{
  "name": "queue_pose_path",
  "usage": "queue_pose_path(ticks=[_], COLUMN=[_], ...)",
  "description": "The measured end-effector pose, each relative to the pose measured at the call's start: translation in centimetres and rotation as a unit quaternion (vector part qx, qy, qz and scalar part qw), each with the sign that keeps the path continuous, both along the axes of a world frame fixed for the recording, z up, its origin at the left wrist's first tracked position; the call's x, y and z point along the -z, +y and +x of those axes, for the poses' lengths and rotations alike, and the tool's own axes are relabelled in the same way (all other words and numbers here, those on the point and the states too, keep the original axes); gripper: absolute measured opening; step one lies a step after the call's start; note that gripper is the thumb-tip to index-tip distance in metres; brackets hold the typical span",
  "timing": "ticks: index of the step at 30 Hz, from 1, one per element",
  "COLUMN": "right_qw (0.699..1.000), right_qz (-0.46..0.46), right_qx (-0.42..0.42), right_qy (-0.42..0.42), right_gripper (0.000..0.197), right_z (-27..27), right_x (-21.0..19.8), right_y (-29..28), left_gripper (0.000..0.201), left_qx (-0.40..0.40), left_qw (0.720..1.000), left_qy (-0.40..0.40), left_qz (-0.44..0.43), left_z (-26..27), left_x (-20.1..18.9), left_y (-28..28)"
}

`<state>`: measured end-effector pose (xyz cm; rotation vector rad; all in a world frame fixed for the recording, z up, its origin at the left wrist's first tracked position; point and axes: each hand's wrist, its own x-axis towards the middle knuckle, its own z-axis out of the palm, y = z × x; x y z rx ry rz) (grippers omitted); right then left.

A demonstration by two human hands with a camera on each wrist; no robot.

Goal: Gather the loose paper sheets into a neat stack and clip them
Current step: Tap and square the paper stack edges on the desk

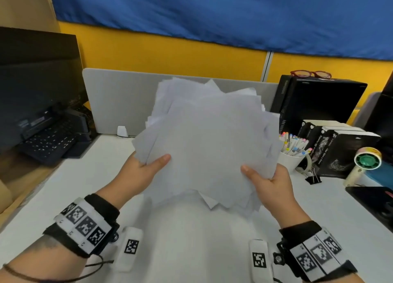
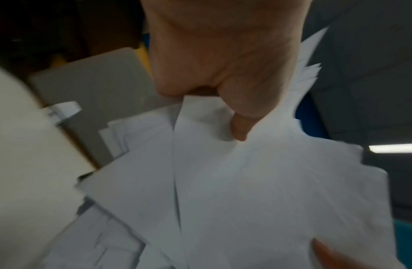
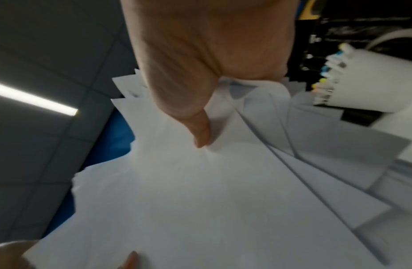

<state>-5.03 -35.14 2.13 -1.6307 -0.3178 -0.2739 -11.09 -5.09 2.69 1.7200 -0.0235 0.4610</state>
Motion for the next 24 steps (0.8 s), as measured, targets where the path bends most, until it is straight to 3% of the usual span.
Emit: queue_pose_path(ticks=[5, 7, 9, 12, 14, 18, 24], right_qw=[0.999, 0.992, 0.969, 0.953, 0.967, 0.980, 0.989], right_qz=[0.023, 0.036, 0.078, 0.129, 0.116, 0.139, 0.138], right_qx=[-0.041, -0.104, -0.202, -0.244, -0.201, -0.116, -0.038], right_qy=[0.006, 0.066, 0.117, 0.121, 0.101, 0.088, 0.025], right_gripper=[0.017, 0.023, 0.045, 0.059, 0.065, 0.052, 0.027], right_z=[-0.9, -1.3, -1.2, -0.4, 0.0, 0.0, -0.8], right_x=[-0.9, -0.7, -0.7, -0.7, -0.2, 0.5, -0.3], right_y=[0.7, 0.1, -1.1, -2.3, -2.0, -0.9, 0.6], left_gripper=[0.019, 0.041, 0.079, 0.099, 0.094, 0.089, 0.028], left_qx=[0.016, 0.092, 0.146, 0.135, 0.118, 0.104, -0.048], left_qw=[1.000, 0.995, 0.985, 0.990, 0.993, 0.991, 0.998], left_qy=[0.001, 0.003, 0.005, 0.020, 0.021, 0.019, -0.022], left_qz=[0.001, -0.049, -0.095, -0.038, -0.007, -0.082, -0.014], left_z=[-0.5, -0.8, -1.0, -1.0, -0.8, -0.6, -1.0], left_x=[-1.3, -1.1, -0.8, -1.1, -1.4, -0.5, -0.4], left_y=[-0.3, 0.3, 1.5, 2.7, 2.8, 1.8, -0.8])
